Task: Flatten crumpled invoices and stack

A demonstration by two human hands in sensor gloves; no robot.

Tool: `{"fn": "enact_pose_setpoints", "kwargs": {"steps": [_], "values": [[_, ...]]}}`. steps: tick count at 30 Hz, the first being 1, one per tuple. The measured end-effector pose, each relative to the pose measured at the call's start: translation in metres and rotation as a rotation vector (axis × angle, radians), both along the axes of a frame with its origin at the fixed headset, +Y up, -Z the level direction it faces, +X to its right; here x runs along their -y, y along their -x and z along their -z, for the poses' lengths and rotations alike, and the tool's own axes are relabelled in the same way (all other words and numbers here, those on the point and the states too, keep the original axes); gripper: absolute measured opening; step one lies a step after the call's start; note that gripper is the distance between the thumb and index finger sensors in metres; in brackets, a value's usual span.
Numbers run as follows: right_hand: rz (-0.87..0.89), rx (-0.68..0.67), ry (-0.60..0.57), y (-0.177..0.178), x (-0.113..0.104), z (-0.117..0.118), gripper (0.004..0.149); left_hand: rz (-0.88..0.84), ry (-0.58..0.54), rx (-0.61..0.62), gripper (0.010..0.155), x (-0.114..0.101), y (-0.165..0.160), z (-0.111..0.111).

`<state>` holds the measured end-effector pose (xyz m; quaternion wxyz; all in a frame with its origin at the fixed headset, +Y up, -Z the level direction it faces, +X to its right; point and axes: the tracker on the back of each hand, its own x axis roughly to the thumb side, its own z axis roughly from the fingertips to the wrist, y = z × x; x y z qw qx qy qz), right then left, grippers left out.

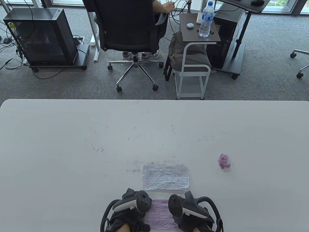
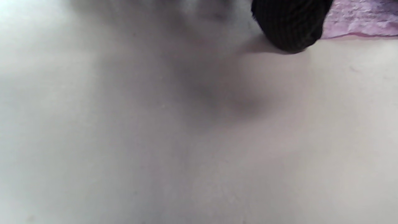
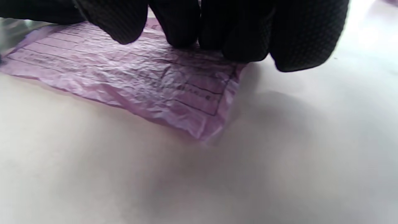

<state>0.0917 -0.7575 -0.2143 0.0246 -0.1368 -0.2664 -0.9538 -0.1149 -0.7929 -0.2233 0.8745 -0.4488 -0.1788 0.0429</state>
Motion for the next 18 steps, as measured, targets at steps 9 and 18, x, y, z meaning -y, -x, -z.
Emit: {"fn": "enact_pose_setpoints", "kwargs": {"steps": [9, 18], "values": [[0.013, 0.159, 0.01, -0.033, 0.001, 0.009, 0.054, -0.003, -0.001, -0.001, 0.092, 0.0, 0.001, 0.0], [0.266, 0.285, -0.074, -0.065, -0.012, 0.013, 0.055, -0.006, 0.001, -0.001, 0.092, 0.0, 0.001, 0.0]]}}
